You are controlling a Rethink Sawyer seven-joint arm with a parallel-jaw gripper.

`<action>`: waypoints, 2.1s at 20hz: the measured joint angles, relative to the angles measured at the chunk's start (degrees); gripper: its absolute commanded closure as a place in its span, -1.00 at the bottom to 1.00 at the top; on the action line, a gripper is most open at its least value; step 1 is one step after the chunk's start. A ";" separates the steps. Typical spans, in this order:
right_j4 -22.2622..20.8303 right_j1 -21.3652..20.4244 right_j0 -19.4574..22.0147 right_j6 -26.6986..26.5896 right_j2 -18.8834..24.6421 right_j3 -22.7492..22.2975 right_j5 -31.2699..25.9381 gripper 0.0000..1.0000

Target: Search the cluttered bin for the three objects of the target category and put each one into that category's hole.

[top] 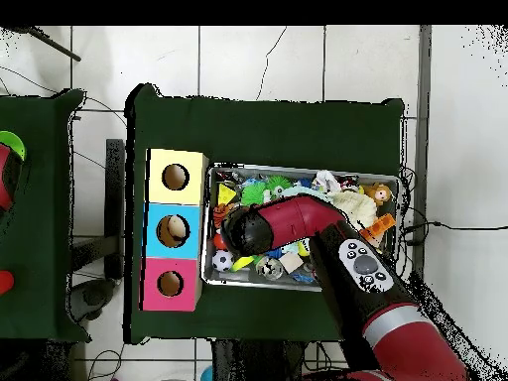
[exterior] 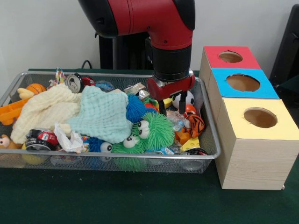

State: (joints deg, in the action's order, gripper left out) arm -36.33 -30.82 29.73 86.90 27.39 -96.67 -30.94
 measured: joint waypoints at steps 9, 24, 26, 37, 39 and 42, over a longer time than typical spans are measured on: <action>-1.87 -0.01 -0.01 0.01 0.01 -0.02 2.68 -1.00; -2.81 0.00 -0.39 0.01 -0.20 -0.05 4.85 -1.00; -3.04 0.00 -0.45 0.01 -0.21 -0.06 5.05 -1.00; -4.03 0.05 -0.91 0.01 -0.38 -0.07 6.24 -1.00; -4.21 0.06 -1.00 0.01 -0.40 -0.06 6.37 -1.00; -4.58 0.05 -1.30 0.01 -0.64 -0.06 6.82 -1.00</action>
State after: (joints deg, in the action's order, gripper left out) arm -40.92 -30.77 28.43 86.91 26.74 -96.73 -24.12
